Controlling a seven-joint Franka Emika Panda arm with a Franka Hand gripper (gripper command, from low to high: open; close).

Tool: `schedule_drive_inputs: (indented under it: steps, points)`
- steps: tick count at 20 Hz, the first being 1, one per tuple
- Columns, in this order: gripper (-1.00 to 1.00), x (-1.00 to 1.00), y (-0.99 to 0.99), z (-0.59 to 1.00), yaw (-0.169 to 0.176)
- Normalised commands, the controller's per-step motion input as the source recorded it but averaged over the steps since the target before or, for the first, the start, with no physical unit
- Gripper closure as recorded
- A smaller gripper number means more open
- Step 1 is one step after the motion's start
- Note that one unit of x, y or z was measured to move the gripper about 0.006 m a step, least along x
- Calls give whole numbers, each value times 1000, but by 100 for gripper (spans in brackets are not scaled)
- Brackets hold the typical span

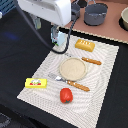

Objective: Interact with the objects in diverse but meaningful ways.

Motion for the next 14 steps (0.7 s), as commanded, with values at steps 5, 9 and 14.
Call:
schedule_drive_inputs:
  steps: [5, 9, 14]
  points:
    - [-100, 241, -392, -37, -215]
    - [-100, 258, -738, -34, -67]
    - [-100, 271, -821, -96, -39]
